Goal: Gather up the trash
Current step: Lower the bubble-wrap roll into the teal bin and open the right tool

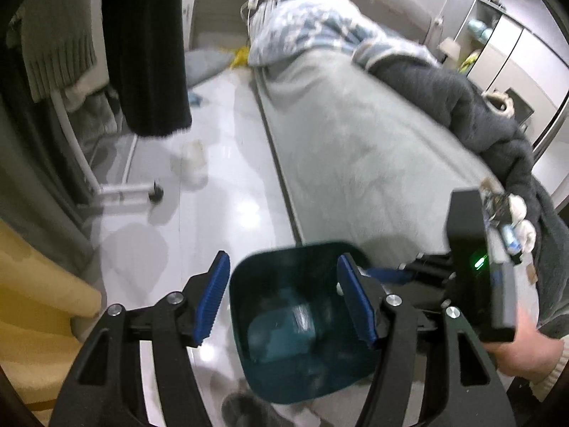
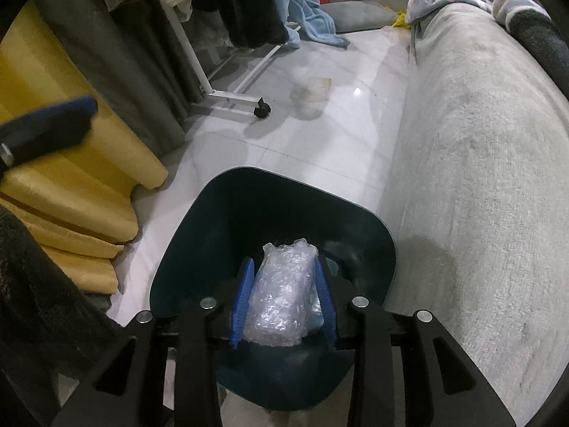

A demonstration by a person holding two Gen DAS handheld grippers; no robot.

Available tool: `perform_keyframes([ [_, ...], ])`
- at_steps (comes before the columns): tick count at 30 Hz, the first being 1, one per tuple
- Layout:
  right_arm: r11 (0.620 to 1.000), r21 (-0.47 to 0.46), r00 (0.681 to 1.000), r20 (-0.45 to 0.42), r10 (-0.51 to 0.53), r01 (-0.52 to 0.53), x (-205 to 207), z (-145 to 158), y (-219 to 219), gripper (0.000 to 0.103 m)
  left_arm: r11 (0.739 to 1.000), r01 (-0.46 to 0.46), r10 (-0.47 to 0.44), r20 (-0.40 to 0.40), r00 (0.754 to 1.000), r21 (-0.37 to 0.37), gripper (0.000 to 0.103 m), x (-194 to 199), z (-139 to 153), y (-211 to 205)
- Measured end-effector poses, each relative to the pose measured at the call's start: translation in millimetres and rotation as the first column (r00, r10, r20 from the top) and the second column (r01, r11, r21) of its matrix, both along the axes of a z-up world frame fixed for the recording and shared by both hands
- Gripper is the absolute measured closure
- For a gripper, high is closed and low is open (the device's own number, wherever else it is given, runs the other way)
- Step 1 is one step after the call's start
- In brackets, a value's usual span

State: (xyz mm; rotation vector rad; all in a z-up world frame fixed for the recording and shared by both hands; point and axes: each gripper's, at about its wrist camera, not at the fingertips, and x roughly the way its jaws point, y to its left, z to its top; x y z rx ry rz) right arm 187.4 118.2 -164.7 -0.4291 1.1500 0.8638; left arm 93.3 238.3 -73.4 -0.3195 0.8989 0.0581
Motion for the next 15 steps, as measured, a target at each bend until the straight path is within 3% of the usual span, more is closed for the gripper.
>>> perform_keyframes([
  [2,1.0,-0.003,1.0,0.017,-0.002,0.002,-2.4,2.7,-1.0,0.047,1.0,0.0,-0.001,0.056,0.998,0.019,0.034,-2.9,14.4,-2.6],
  [9,1.0,-0.013,0.997,0.072,-0.027,0.028,-8.2,13.3,-13.4,0.038,0.997,0.021,-0.036,0.207,0.978,0.076,0.032,-13.4,53.6,-18.4],
  [15,0.994,0.048,0.989,0.107,-0.104,0.1,-13.9,36.7,-40.3,0.027,0.995,0.039,-0.066,0.31,0.948,0.093,0.028,-22.4,84.0,-34.5],
])
